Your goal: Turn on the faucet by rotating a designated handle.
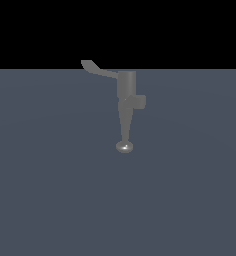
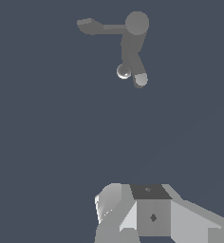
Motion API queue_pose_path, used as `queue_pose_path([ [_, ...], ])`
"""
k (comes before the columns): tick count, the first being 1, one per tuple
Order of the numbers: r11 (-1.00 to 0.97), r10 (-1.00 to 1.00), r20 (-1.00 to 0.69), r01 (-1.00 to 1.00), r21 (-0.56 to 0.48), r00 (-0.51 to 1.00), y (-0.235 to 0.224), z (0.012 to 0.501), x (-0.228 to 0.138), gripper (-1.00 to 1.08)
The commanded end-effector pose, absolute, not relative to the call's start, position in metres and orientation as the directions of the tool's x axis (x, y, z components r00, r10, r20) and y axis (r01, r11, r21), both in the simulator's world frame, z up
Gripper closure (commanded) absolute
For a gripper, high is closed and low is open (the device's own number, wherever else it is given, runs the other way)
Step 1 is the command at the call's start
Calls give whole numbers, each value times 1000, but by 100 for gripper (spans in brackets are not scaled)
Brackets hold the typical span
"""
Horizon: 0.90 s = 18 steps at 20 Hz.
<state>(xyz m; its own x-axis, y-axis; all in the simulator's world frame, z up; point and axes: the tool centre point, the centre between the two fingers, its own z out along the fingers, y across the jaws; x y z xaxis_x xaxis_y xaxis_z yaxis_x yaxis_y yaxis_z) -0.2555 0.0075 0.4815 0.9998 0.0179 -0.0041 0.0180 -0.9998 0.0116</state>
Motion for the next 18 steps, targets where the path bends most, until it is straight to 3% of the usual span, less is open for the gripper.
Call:
queue_pose_path([
  [1, -1000, 18, -4, 18, 12, 1000, 7, 481, -256, 108],
  [18, -990, -141, -4, -141, 9, 990, 36, 460, -234, 108],
])
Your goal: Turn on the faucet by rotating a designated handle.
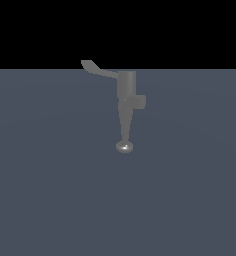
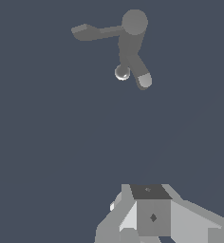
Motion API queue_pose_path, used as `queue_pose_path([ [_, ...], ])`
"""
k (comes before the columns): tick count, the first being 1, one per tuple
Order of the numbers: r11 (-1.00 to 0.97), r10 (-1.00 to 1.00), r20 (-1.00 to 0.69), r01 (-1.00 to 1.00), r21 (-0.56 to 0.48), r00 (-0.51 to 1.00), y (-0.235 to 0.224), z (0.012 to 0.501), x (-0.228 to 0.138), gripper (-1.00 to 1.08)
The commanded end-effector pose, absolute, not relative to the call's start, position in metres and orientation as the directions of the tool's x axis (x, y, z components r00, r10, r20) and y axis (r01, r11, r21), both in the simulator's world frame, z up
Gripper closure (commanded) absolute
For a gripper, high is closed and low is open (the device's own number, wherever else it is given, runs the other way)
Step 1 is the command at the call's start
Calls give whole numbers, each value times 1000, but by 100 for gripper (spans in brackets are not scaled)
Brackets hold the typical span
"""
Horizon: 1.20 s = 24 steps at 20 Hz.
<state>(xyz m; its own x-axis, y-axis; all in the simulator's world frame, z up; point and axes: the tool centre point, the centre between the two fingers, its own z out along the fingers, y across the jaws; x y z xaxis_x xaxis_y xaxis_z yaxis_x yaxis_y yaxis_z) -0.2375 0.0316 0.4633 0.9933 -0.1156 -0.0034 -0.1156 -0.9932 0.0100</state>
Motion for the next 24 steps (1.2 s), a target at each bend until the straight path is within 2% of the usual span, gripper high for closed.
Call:
queue_pose_path([
  [1, -987, -161, -4, -161, 9, 987, 39, 457, -231, 108],
  [12, -920, -393, -4, -393, 5, 920, 75, 424, -188, 108],
  [24, -782, -623, -5, -623, 1, 782, 101, 388, -132, 108],
])
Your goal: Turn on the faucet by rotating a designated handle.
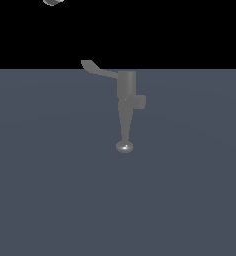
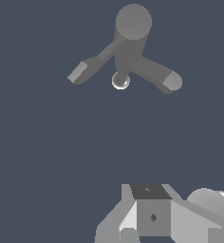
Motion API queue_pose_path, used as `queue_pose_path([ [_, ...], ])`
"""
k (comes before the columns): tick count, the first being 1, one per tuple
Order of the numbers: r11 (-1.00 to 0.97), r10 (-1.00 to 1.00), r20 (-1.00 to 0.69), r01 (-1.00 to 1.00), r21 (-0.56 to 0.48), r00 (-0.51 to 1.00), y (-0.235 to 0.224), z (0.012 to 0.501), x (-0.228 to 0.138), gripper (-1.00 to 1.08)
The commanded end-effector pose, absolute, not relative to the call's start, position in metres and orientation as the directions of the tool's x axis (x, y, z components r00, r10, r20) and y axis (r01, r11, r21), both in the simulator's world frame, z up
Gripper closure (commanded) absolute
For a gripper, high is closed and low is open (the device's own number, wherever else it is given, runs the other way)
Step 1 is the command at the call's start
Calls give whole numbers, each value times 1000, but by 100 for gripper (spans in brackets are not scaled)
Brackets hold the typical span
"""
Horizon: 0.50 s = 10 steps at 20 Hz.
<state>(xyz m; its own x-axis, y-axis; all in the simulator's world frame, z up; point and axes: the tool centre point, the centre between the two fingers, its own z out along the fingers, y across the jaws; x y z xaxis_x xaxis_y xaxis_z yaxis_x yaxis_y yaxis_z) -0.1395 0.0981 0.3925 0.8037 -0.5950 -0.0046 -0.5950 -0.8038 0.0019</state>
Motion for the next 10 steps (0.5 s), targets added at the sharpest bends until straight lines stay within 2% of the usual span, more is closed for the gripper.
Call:
queue_pose_path([
  [1, -768, -640, -5, -640, 0, 768, 102, 385, -127, 108],
  [10, -627, -779, -5, -779, -2, 627, 109, 359, -81, 108],
])
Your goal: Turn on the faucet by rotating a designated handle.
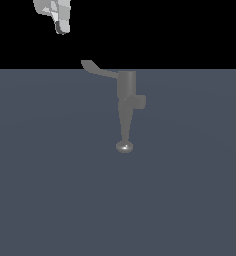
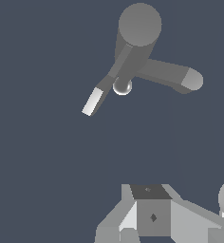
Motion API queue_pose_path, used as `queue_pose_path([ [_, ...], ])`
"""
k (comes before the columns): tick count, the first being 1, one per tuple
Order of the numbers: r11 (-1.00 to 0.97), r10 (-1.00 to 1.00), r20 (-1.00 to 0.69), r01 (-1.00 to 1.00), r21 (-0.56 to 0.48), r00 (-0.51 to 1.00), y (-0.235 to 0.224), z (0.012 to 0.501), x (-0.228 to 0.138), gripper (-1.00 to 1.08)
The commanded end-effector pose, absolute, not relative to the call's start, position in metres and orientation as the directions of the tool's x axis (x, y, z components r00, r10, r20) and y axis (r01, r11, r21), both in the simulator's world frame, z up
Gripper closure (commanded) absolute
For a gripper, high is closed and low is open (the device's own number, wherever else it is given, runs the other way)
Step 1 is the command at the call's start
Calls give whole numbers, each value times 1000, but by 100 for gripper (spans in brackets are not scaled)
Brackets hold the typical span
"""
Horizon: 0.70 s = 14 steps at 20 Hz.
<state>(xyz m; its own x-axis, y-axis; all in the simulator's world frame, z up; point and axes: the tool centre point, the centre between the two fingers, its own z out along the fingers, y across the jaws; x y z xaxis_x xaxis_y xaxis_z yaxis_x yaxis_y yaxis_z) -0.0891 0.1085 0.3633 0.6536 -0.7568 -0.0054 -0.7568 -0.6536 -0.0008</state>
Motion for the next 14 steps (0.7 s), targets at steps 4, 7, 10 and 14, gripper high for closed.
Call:
queue_pose_path([
  [4, -556, -831, -5, -831, -2, 556, 109, 347, -61, 108],
  [7, -500, -866, -5, -866, -2, 500, 108, 339, -45, 108],
  [10, -441, -898, -4, -898, -2, 441, 105, 330, -29, 108],
  [14, -363, -932, -3, -932, -1, 363, 100, 319, -10, 108],
])
